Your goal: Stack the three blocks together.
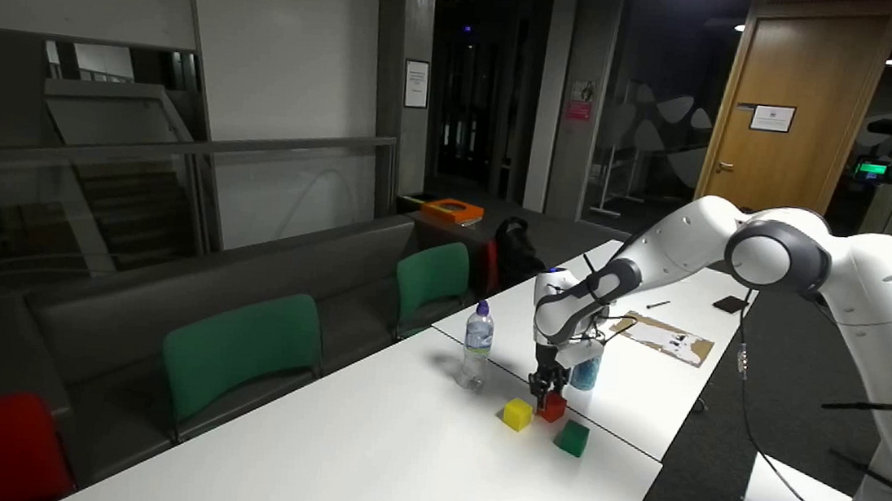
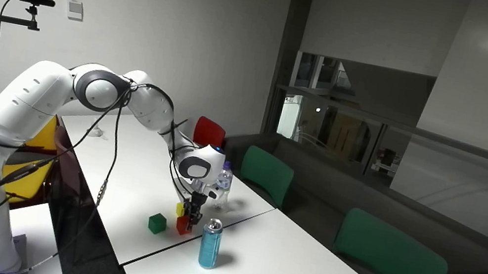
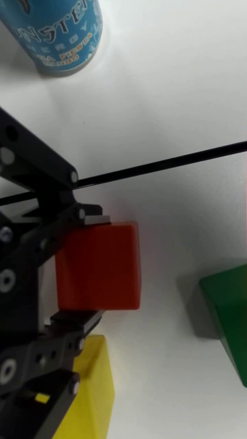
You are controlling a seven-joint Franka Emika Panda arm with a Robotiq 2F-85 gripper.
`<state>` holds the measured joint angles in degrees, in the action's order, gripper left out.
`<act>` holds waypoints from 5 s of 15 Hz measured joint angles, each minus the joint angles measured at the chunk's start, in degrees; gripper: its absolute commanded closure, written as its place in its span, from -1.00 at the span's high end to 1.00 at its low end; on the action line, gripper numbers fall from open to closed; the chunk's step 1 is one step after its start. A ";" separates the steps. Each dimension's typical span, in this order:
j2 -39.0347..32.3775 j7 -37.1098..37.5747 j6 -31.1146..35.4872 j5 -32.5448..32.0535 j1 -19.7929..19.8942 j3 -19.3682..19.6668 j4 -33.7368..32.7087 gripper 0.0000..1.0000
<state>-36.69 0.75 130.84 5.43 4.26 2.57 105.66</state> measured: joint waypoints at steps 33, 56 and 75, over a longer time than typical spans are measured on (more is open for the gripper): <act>14.56 -0.03 0.04 -0.84 -0.62 0.52 13.17 -0.37; 18.32 -10.26 -6.23 -4.48 -2.11 -2.55 15.90 -0.37; 18.23 -12.09 -2.34 -2.64 -2.05 -4.02 19.10 -0.37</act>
<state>-18.47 -11.34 128.49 2.79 2.21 -1.44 124.76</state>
